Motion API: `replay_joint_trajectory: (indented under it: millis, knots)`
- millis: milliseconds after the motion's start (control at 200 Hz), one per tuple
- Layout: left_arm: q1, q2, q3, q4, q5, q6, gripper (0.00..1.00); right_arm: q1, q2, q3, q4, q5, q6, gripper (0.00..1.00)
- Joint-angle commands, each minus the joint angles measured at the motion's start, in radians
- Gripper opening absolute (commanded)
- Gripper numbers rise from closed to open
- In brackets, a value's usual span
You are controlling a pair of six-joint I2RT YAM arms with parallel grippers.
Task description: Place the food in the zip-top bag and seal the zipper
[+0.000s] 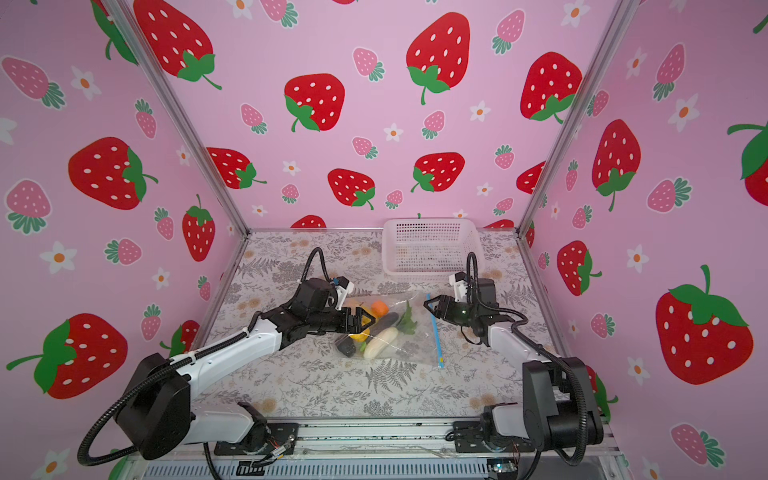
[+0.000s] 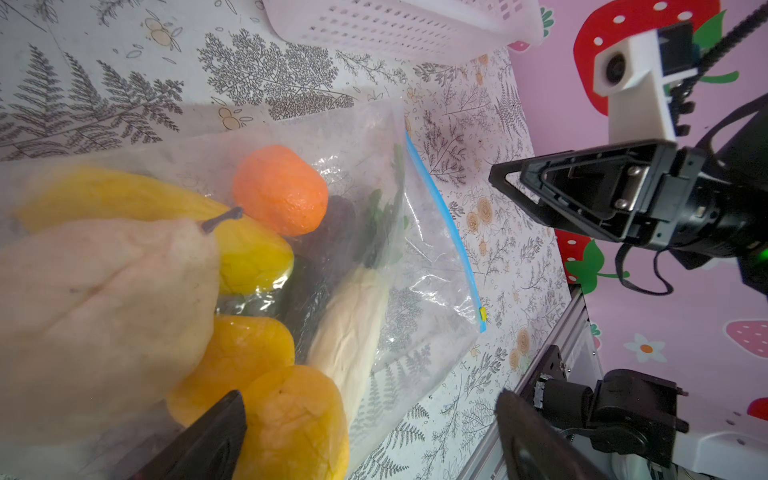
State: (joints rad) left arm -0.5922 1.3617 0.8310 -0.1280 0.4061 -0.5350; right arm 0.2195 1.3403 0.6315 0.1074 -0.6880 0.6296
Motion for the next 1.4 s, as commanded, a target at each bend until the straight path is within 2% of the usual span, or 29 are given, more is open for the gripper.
replay_joint_trajectory:
  millis: [0,370,595,850,930,990,1125,1225,1280,1390]
  knots:
    - [-0.022,-0.011,-0.004,-0.005,0.028,-0.005,0.97,-0.002,-0.02,0.037,-0.006,0.01,-0.017,0.57]
    - [-0.076,-0.061,0.024,-0.144,-0.052,0.1,0.98,-0.002,-0.025,0.078,-0.027,0.031,-0.039,0.57]
    - [-0.076,-0.115,0.033,-0.153,-0.094,0.139,0.99,-0.003,-0.049,0.099,-0.032,0.075,-0.059,0.58]
    - [-0.044,-0.178,0.029,-0.154,-0.175,0.167,0.99,-0.007,-0.11,0.113,-0.018,0.195,-0.113,0.6]
    - [-0.016,-0.201,0.027,-0.149,-0.202,0.166,0.99,-0.008,-0.136,0.116,-0.007,0.279,-0.142,0.6]
    - [0.006,-0.218,0.024,-0.147,-0.26,0.161,1.0,-0.008,-0.155,0.106,0.011,0.363,-0.166,0.59]
    - [0.029,-0.275,0.026,-0.143,-0.515,0.161,0.99,-0.009,-0.21,0.013,0.165,0.521,-0.229,0.59]
    - [0.031,-0.321,-0.022,-0.069,-0.677,0.233,0.99,-0.009,-0.242,-0.081,0.323,0.619,-0.318,0.59]
    - [0.033,-0.34,-0.073,0.013,-0.766,0.282,0.95,-0.009,-0.25,-0.132,0.422,0.654,-0.405,0.64]
    - [0.066,-0.341,-0.153,0.148,-0.86,0.415,0.98,-0.009,-0.245,-0.205,0.564,0.742,-0.515,0.64]
